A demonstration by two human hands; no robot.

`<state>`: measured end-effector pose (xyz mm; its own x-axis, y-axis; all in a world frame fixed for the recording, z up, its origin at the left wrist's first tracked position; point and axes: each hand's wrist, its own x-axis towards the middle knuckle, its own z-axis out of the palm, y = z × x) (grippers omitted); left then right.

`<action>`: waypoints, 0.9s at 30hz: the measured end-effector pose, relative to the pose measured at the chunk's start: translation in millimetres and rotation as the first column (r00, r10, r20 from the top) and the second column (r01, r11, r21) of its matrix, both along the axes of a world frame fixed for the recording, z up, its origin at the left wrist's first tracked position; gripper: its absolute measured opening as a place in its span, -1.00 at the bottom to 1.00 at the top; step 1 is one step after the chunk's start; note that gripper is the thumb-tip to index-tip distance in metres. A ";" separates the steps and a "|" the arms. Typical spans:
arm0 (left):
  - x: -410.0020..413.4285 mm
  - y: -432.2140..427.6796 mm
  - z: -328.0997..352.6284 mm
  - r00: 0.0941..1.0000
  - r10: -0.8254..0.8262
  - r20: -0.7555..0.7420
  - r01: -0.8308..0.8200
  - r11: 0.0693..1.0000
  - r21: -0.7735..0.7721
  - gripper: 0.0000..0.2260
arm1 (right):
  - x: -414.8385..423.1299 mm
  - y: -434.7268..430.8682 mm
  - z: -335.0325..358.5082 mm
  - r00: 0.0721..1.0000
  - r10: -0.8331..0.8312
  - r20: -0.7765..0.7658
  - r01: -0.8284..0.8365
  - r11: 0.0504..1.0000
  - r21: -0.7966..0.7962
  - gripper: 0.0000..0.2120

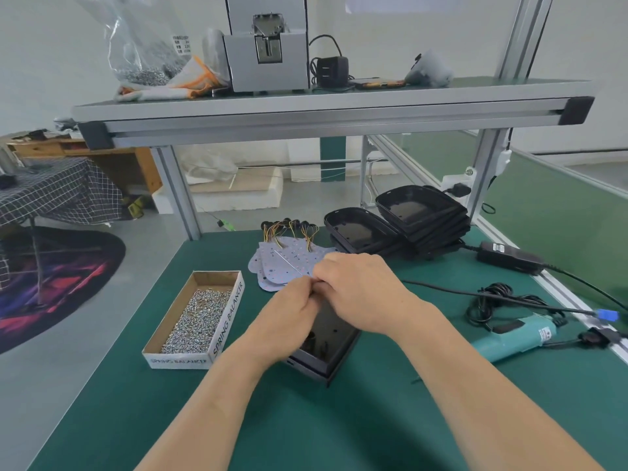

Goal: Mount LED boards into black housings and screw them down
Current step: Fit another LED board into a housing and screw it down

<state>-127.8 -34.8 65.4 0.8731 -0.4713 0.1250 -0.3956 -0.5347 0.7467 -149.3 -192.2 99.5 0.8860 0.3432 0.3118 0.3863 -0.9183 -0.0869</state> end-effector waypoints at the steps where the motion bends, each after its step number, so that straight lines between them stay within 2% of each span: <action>1: -2.1 -1.2 -2.2 0.998 0.054 -0.040 -0.056 0.997 -0.048 -0.85 | -1.0 2.5 -0.3 0.999 -0.002 0.041 0.002 1.000 0.001 -0.76; 5: -10.1 1.9 -17.4 0.991 0.129 -0.042 -0.130 0.990 -0.045 -0.77 | -4.6 2.7 3.5 0.987 -0.010 0.162 -0.002 0.997 0.077 -0.79; 10: -12.4 6.2 -33.9 0.978 0.160 0.133 -0.173 0.980 0.093 -0.83 | -7.2 2.4 6.1 0.970 -0.043 0.241 -0.007 0.979 0.203 -0.84; 14: -10.8 5.3 -34.8 0.956 0.282 0.081 -0.293 0.939 0.180 -0.90 | -8.5 4.8 0.5 0.961 -0.106 0.257 0.019 0.948 0.319 -0.88; 16: -7.7 6.7 -30.5 0.949 0.315 0.024 -0.316 0.944 0.090 -0.91 | -8.0 5.4 -2.2 0.964 -0.140 0.226 0.036 0.910 0.412 -0.88; 19: -6.0 8.4 -21.4 0.946 0.315 -0.074 -0.321 0.941 -0.110 -0.78 | -5.4 6.5 -3.7 0.979 -0.125 0.159 0.023 0.850 0.526 -0.86; 22: -8.9 10.9 -18.3 0.913 0.311 -0.263 -0.388 0.859 -0.333 -0.75 | -3.0 4.1 -2.1 0.990 -0.115 0.078 0.043 0.788 0.615 -0.86; 24: -6.6 11.5 -24.7 0.871 0.256 -0.419 -0.436 0.797 -0.419 -0.60 | -2.6 2.1 -1.6 0.993 -0.116 0.015 0.072 0.709 0.701 -0.86; 26: -2.7 11.2 -29.0 0.833 0.196 -0.517 -0.474 0.735 -0.485 -0.65 | -1.6 0.3 -1.7 0.994 -0.108 -0.036 0.099 0.659 0.746 -0.86; 27: -1.5 11.3 -29.0 0.823 0.176 -0.540 -0.482 0.719 -0.501 -0.70 | -0.8 -1.3 -1.6 0.992 -0.114 -0.048 0.113 0.675 0.729 -0.85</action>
<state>-129.3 -23.5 36.3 0.9834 -0.1014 -0.1503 0.1558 0.0485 0.9866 -150.1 -193.5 97.9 0.9023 -0.0962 0.4203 0.2842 -0.6005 -0.7475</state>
